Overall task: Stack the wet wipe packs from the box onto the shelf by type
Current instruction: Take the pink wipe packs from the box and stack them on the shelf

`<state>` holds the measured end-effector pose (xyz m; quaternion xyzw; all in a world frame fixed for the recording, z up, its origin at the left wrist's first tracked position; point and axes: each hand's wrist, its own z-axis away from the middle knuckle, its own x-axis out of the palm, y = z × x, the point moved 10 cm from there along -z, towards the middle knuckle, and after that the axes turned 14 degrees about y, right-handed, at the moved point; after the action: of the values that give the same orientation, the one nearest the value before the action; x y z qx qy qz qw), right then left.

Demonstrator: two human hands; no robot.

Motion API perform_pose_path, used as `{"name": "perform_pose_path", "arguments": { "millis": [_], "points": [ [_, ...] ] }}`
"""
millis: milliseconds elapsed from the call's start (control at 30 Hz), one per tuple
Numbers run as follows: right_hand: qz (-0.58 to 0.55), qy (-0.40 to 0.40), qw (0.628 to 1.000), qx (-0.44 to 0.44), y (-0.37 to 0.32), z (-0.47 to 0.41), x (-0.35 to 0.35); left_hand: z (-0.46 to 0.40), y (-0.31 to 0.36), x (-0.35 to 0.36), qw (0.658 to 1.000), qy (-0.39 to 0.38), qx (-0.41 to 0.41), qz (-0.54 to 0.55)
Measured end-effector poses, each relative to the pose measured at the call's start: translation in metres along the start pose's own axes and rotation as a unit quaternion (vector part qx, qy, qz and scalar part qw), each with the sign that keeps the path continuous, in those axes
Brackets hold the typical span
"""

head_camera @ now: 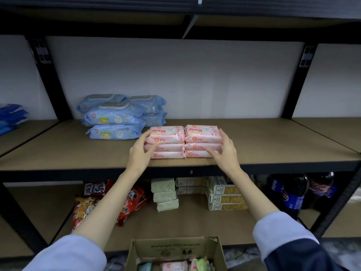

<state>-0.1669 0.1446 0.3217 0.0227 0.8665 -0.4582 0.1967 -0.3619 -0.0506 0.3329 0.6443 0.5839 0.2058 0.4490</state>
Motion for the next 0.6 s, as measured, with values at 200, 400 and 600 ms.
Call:
{"name": "perform_pose_path", "arguments": {
  "millis": [200,400,600],
  "points": [
    [0.013,-0.001,1.0,-0.02,-0.001,0.014,0.002,0.014,-0.001,-0.004,0.998,-0.017,0.05,-0.027],
    [0.269,0.002,0.952,-0.15,-0.016,0.003,0.014,0.007,0.021,0.019,0.928,-0.027,0.229,-0.292],
    [0.094,-0.029,0.993,-0.062,-0.005,-0.01,0.023,-0.006,-0.003,0.026,0.98,-0.042,0.12,-0.156]
  ]
}}
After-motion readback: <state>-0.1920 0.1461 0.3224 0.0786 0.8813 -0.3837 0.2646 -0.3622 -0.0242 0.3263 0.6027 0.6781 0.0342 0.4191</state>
